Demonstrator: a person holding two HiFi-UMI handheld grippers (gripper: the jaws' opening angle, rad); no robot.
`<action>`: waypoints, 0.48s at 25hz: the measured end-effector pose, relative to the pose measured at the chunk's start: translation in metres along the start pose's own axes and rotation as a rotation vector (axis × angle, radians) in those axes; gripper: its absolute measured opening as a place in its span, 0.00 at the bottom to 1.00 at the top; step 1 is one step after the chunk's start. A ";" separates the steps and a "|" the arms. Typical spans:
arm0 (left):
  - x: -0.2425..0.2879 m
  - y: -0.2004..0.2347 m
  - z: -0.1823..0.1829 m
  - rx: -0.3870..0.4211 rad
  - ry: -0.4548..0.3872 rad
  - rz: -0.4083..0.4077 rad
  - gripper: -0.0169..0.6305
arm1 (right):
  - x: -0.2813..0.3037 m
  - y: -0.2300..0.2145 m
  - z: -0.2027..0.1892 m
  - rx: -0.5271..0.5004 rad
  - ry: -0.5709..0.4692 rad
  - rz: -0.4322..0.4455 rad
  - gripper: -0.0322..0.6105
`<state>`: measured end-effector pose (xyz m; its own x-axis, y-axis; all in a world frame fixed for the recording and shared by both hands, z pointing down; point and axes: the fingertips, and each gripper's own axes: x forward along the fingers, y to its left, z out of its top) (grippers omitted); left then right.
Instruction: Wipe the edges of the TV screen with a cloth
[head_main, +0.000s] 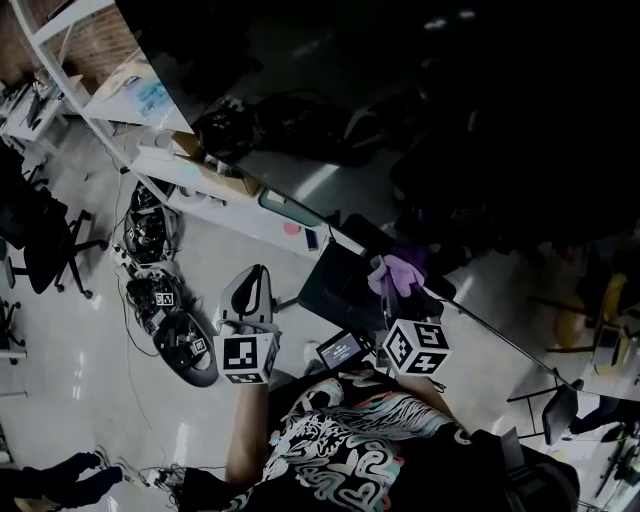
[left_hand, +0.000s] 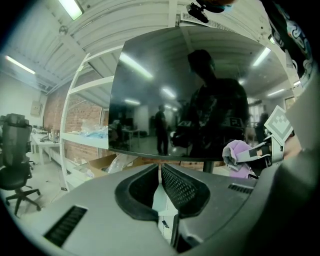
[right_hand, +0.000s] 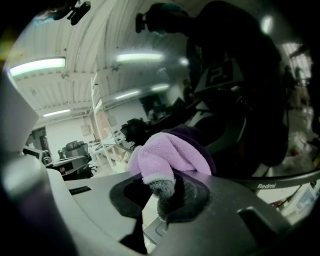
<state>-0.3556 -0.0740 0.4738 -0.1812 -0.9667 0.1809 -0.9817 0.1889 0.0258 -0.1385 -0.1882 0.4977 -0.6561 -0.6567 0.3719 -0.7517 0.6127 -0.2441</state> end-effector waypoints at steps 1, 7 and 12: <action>0.001 -0.003 0.002 -0.001 -0.001 -0.006 0.08 | 0.000 0.000 0.000 0.002 -0.001 0.002 0.19; 0.018 -0.017 0.015 0.032 -0.015 -0.060 0.08 | 0.003 0.005 0.003 -0.005 -0.006 0.008 0.19; 0.029 -0.021 0.017 0.029 -0.022 -0.095 0.08 | 0.003 0.007 0.004 -0.015 -0.001 -0.003 0.19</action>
<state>-0.3414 -0.1087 0.4614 -0.0886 -0.9835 0.1577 -0.9957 0.0919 0.0133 -0.1458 -0.1878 0.4939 -0.6540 -0.6589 0.3717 -0.7524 0.6173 -0.2298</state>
